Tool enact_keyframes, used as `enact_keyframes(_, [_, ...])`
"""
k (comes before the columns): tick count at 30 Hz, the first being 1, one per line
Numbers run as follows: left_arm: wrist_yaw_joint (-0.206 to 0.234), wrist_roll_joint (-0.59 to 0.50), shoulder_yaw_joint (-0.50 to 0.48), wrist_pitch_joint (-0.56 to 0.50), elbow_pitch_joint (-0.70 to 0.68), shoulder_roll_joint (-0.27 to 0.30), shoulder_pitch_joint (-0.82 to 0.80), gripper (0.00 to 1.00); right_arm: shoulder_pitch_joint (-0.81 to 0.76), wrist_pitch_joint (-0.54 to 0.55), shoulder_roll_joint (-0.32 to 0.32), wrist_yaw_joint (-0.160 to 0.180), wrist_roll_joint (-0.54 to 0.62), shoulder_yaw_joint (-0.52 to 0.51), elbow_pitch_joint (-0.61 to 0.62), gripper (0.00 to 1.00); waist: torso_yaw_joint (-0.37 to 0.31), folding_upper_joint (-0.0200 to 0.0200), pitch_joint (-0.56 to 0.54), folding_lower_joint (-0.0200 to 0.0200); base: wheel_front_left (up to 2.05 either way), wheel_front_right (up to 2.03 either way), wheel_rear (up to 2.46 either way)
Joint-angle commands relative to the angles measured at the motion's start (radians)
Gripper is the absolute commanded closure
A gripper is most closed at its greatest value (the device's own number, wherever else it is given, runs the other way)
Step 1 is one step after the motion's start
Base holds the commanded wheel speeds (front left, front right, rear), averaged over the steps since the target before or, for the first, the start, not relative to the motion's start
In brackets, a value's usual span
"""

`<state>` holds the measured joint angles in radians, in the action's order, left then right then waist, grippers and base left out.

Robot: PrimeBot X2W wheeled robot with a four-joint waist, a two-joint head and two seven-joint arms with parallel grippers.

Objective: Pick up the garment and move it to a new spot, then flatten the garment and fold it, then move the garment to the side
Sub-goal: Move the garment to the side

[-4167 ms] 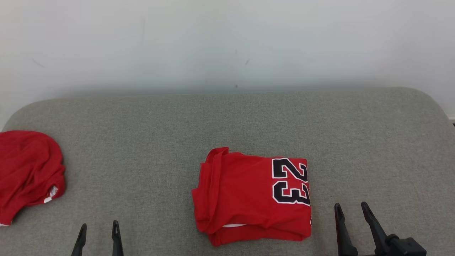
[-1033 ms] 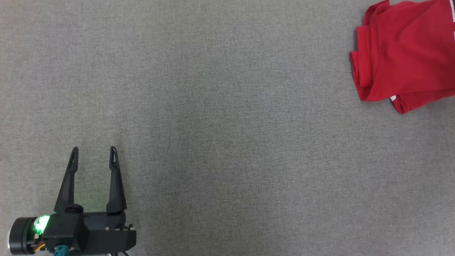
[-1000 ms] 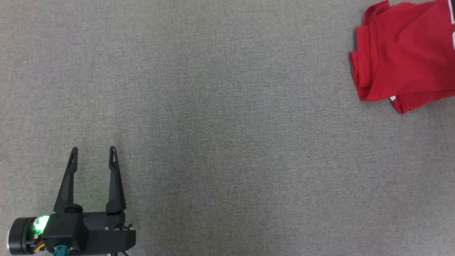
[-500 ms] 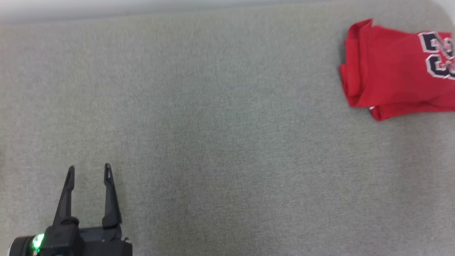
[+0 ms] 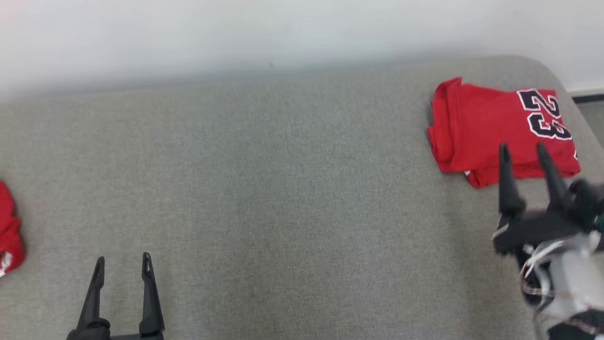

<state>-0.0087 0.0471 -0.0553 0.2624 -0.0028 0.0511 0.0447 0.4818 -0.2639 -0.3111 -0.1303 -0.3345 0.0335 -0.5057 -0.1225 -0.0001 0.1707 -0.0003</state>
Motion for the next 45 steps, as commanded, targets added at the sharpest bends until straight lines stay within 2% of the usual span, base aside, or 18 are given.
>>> enact_keyframes(1, [0.003, -0.002, 0.004, 0.003, 0.001, -0.001, 0.021, 0.00, -0.057, 0.000, 0.026, 0.000, 0.002, -0.011, 0.031, 0.00, 0.016, 0.0001, -0.047, 0.0003, 0.00, 0.00, 0.00])
enact_keyframes(8, [0.017, 0.013, 0.020, 0.003, -0.005, -0.001, 0.047, 0.00, -0.298, 0.000, 0.155, 0.000, 0.045, -0.042, 0.249, 0.00, 0.042, 0.0001, -0.084, 0.0003, 0.00, 0.00, 0.00])
enact_keyframes(17, [0.018, 0.011, 0.029, 0.003, 0.015, -0.001, 0.081, 0.00, -0.493, -0.001, 0.240, 0.000, 0.116, -0.053, 0.364, 0.00, 0.079, 0.0001, -0.127, 0.0003, 0.00, 0.00, 0.00])
enact_keyframes(22, [0.018, -0.016, 0.039, 0.003, 0.036, -0.001, 0.097, 0.00, -0.547, -0.001, 0.255, 0.000, 0.157, -0.028, 0.363, 0.00, 0.085, 0.0001, -0.145, 0.0003, 0.00, 0.00, 0.00])
enact_keyframes(27, [0.017, -0.036, 0.049, 0.003, 0.050, -0.001, 0.101, 0.00, -0.564, -0.001, 0.260, 0.000, 0.176, -0.051, 0.354, 0.00, 0.085, 0.0001, -0.155, 0.0003, 0.00, 0.00, 0.00])
enact_keyframes(45, [0.034, -0.012, 0.058, 0.003, 0.050, -0.001, 0.118, 0.00, -0.566, -0.001, 0.261, 0.000, 0.171, -0.076, 0.339, 0.00, 0.084, 0.0001, -0.163, 0.0003, 0.00, 0.00, 0.00])
